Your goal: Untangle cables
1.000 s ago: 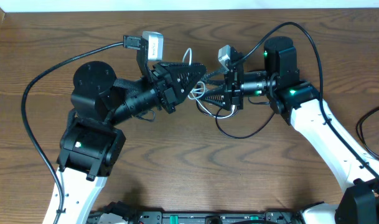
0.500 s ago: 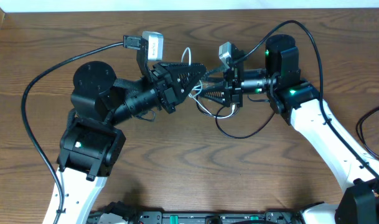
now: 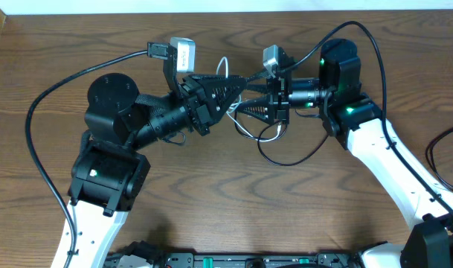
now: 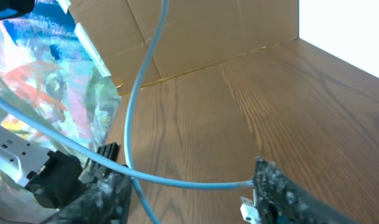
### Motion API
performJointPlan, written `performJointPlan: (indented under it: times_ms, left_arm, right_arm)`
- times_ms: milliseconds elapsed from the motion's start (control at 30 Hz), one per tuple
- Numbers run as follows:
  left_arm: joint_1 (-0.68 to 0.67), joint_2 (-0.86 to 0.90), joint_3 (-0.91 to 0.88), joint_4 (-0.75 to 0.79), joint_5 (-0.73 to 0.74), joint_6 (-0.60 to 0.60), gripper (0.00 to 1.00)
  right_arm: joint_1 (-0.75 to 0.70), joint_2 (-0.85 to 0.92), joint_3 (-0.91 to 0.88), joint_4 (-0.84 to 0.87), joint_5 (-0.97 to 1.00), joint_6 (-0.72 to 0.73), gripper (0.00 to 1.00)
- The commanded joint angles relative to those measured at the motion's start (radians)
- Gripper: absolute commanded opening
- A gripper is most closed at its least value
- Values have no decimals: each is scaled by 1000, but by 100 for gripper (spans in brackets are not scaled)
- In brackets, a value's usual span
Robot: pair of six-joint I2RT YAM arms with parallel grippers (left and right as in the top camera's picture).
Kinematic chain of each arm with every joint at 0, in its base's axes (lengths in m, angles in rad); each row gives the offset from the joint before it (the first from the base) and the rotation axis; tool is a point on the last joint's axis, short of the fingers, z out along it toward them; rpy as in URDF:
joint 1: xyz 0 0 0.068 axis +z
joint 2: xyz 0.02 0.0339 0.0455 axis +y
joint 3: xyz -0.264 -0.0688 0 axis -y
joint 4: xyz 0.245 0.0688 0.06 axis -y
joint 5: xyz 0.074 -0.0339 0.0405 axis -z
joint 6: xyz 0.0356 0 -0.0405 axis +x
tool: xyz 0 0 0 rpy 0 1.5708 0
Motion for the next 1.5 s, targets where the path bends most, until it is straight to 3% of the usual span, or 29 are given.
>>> performJointPlan:
  times_ms: [0, 267, 367, 533, 733, 1000, 1100, 1233, 1467]
  left_arm:
    - [4, -12, 17, 10, 17, 2, 16]
    - [4, -12, 17, 28, 18, -47, 17]
    - [4, -12, 17, 45, 48, -48, 17]
    - [4, -11, 17, 66, 58, -55, 17]
    - [4, -9, 17, 64, 57, -27, 17]
    - [4, 12, 17, -54, 16, 66, 37]
    - [4, 21, 17, -161, -49, 121, 55]
    - [4, 29, 17, -311, -194, 189, 61]
    - [4, 28, 17, -450, -417, 193, 68]
  right_arm:
    - [21, -23, 1, 0, -15, 24, 56]
    - [62, -23, 1, 3, -11, 23, 49]
    - [63, -23, 1, 2, -12, 24, 40]
    - [65, -23, 1, -11, -12, 24, 14]
    - [64, -23, 0, -60, -11, 24, 1]
    - [64, -23, 0, -180, 117, 24, 1]
    - [64, -23, 0, -211, 176, 25, 1]
    - [46, -23, 1, -243, 308, 97, 1]
    - [-55, -24, 1, -247, 394, 171, 1]
